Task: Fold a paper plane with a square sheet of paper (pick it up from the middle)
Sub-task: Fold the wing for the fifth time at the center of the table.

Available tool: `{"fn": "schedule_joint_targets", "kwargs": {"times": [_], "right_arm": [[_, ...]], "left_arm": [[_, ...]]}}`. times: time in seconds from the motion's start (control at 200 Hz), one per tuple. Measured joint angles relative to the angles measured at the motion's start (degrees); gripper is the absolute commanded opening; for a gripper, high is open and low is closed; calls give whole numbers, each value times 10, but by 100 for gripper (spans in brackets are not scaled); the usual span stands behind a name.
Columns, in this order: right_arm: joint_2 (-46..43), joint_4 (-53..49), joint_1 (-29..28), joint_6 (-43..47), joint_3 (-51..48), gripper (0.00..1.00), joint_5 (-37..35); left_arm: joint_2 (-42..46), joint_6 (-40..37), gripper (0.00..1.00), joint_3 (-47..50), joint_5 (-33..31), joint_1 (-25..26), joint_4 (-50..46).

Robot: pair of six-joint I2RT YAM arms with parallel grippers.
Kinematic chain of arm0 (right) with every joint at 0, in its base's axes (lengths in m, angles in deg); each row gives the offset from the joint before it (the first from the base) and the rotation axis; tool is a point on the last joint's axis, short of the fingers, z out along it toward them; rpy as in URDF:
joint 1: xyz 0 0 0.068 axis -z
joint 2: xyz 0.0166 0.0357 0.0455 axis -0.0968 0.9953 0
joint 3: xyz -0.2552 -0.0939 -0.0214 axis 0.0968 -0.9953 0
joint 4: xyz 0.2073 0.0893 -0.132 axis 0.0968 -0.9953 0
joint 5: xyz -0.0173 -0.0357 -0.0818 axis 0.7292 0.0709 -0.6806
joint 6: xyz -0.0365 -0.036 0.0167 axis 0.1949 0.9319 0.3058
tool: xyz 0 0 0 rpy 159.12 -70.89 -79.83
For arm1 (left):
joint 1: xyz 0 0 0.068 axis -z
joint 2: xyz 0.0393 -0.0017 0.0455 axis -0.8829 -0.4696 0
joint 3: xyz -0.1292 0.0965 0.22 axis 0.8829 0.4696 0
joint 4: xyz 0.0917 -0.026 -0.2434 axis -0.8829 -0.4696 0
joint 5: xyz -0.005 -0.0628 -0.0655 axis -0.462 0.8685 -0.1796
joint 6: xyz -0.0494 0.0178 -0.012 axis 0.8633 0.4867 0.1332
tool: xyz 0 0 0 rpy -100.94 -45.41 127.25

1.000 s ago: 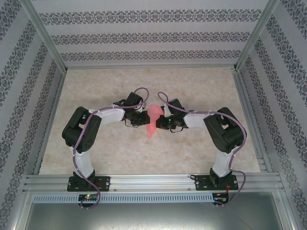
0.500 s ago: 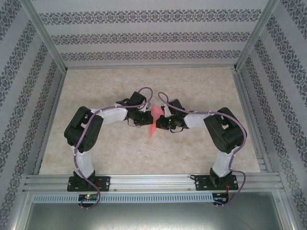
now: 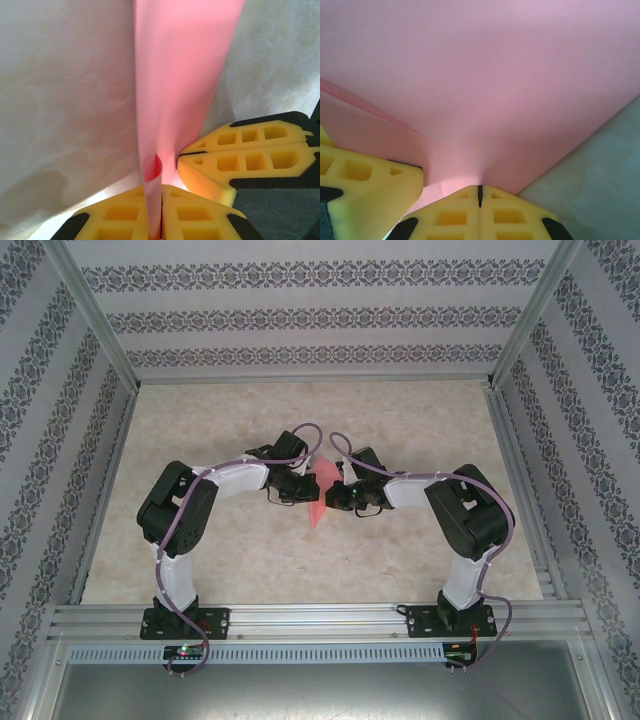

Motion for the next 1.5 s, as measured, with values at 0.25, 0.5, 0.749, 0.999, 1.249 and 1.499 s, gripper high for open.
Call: {"fn": "schedule_joint_targets", "kwargs": {"times": [0.25,0.5,0.749,0.999,1.249,1.499], "right_arm": [[0,9,2,0,-5,1,4],[-1,13,2,0,-8,1,4],[-3,17,2,0,-11,1,4],[-3,17,2,0,-11,1,4],[-5,21,3,-2,-16,0,4],[-5,28,6,-10,-20,0,9]], "left_arm": [[5,-9,23,-6,-16,0,-24],[10,-10,21,-7,-19,-1,-29],[19,-12,14,-7,-21,-2,-32],[23,-14,6,-7,-20,-2,-32],[23,-15,5,-7,-19,-1,-35],[14,-16,5,-13,-16,4,-34]]}}
